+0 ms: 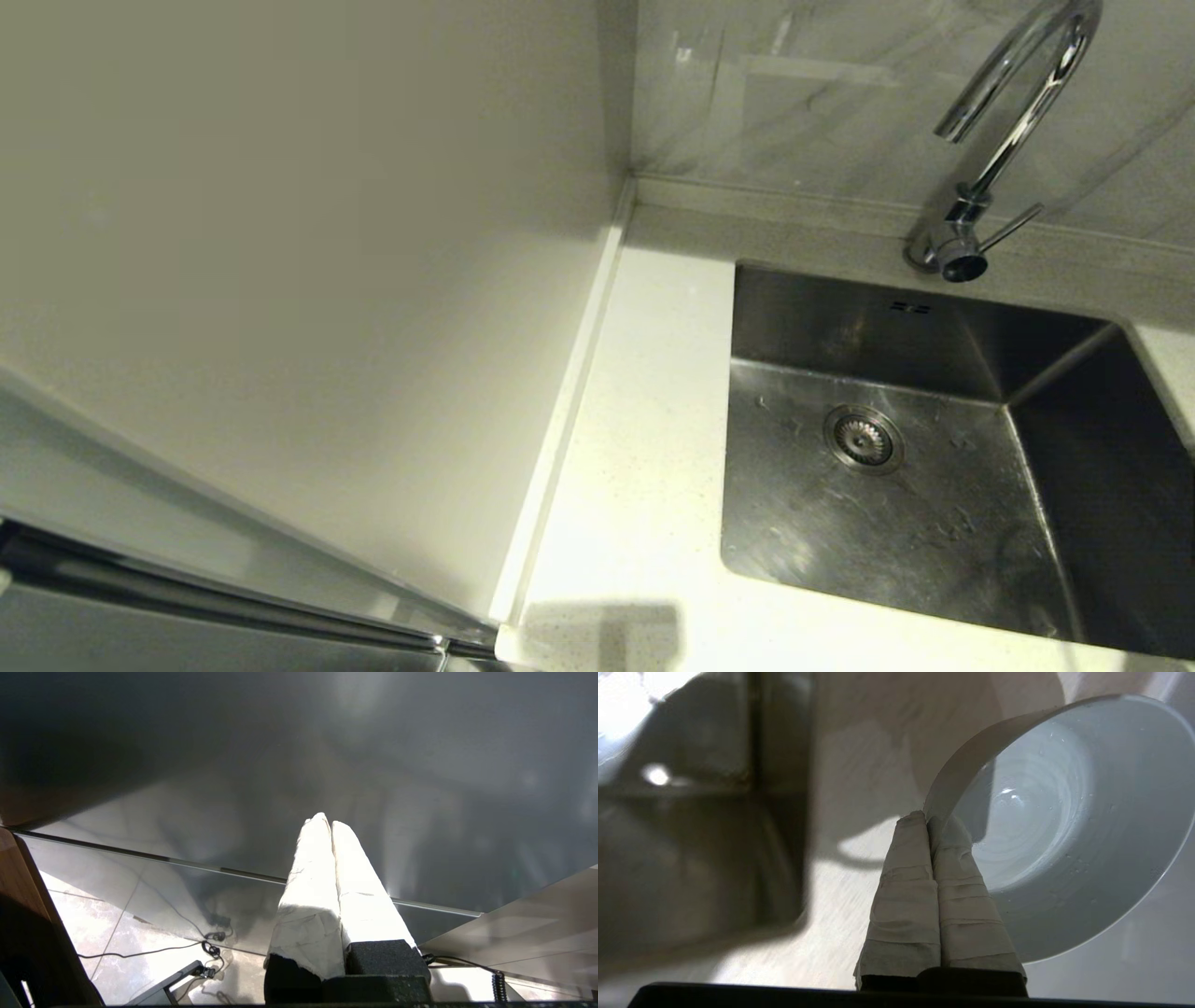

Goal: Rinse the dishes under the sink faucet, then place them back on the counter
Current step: Put a bowl back to the table from the sink

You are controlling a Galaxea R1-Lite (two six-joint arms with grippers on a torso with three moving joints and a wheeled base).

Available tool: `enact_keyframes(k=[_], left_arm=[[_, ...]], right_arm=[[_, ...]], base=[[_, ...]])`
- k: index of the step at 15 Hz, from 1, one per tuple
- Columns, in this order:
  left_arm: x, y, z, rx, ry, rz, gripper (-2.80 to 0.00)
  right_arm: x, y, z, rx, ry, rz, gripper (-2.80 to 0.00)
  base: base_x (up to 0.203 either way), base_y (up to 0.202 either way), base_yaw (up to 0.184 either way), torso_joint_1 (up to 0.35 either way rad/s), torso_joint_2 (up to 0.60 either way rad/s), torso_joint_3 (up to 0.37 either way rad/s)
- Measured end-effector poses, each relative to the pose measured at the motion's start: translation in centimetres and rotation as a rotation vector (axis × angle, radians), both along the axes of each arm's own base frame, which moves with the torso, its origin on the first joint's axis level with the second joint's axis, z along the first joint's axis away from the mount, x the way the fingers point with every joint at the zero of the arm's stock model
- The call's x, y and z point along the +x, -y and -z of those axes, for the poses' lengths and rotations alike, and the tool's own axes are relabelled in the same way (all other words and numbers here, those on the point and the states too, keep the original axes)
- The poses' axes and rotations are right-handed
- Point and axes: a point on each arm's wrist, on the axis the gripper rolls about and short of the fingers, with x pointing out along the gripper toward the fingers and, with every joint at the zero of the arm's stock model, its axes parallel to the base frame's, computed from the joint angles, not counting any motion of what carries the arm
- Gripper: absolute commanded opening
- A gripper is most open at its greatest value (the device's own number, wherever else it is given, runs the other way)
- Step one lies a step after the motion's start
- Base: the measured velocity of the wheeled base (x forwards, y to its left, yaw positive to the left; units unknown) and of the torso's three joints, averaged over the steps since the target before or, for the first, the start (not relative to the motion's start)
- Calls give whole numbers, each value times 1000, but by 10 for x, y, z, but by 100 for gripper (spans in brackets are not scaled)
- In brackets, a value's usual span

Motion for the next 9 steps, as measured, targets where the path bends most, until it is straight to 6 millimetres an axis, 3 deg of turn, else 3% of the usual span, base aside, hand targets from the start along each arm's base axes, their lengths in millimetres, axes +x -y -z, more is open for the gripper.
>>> enact_keyframes(k=[4,9], left_arm=[[0,0,0,1,0,1,-280],[0,0,0,0,0,0,-280]], right_arm=[[12,7,9,-18,-3,-10,-280],[10,3,18,7,-26,-15,-280]], base=[[0,0,0,0,0,0],[0,0,0,0,0,0]])
